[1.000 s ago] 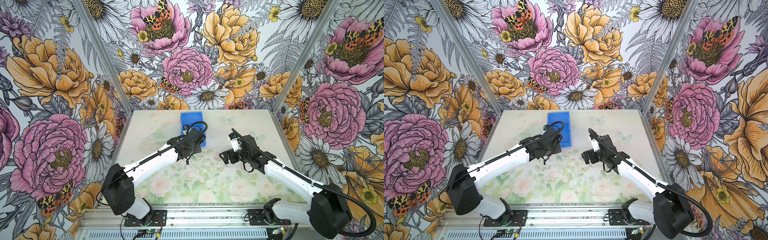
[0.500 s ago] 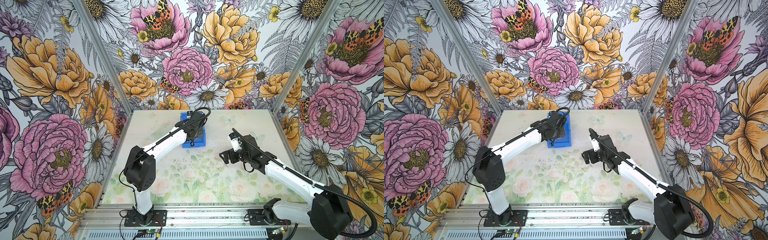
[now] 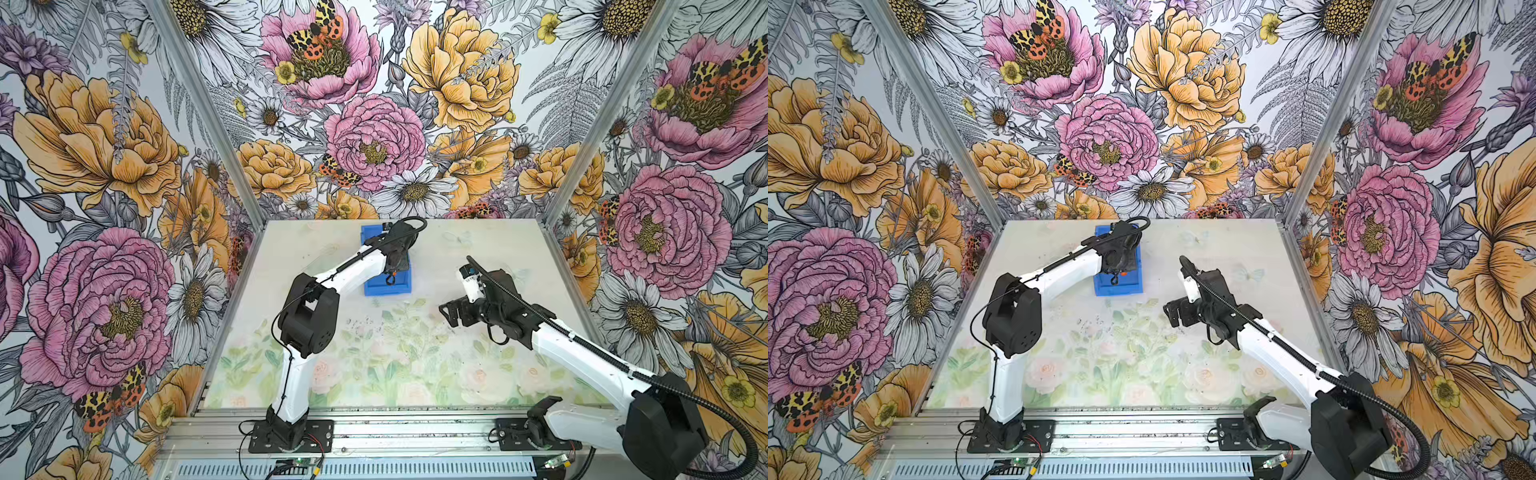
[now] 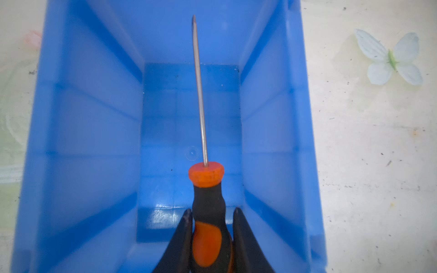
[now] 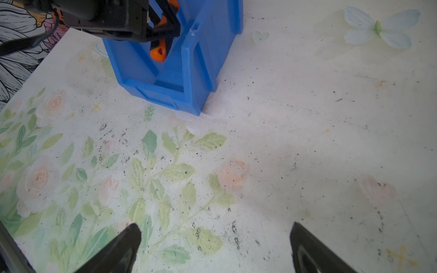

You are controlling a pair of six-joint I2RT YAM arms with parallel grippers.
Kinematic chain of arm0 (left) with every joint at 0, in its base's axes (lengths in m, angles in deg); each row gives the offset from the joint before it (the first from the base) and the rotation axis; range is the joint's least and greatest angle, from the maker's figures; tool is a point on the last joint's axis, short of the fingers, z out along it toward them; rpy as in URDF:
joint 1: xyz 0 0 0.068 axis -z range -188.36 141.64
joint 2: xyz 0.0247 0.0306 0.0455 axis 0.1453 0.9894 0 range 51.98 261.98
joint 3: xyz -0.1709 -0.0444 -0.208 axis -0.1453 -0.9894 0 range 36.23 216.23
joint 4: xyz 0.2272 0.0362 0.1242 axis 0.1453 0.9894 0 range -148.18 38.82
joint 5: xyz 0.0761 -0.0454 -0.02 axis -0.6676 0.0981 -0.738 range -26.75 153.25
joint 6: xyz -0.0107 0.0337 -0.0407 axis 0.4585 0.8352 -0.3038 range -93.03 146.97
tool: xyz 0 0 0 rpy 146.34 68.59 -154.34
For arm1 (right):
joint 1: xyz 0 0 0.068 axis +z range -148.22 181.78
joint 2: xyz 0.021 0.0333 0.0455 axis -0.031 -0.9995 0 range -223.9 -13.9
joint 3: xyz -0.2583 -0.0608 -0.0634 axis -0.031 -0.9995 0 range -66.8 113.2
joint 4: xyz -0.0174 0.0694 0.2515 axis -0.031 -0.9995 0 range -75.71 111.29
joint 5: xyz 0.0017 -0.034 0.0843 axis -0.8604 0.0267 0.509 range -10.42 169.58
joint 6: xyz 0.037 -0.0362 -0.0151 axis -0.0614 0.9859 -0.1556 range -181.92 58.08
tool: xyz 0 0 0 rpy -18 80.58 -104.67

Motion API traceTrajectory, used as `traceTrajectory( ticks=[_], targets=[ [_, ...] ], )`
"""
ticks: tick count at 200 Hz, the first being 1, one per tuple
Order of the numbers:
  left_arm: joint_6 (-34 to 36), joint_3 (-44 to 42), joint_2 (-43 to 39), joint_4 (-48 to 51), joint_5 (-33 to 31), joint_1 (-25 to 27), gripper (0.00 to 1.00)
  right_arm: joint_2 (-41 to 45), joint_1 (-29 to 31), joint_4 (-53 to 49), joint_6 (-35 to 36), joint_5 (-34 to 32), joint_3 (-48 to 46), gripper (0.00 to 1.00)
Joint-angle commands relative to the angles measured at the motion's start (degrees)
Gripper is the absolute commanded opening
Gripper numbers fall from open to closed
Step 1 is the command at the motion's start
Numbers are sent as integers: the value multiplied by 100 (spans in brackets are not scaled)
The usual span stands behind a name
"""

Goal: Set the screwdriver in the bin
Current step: 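Carry the screwdriver with the left gripper over the blue bin and lower it, then open the left gripper to drop the screwdriver into the bin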

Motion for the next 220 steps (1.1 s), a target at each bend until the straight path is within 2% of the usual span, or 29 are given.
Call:
traceTrajectory(
  ticks=[1,88,165,182,220],
  targets=[
    [187,156,150,-7,131,-166,0,98,-13,13,-77,-57,39,100],
    [269,516,833,-3,333,-273,0,-13,8,4,-109,-86,101,100],
    [202,580,1069,1,427,-291,0,64,198,-18,-50,-259,135,99],
    [214,569,1064,4,421,-293,12,72,205,-18,-55,-279,136,99],
    [230,556,947,6,374,-272,27,207,209,-13,-68,-366,101,99]
  ],
)
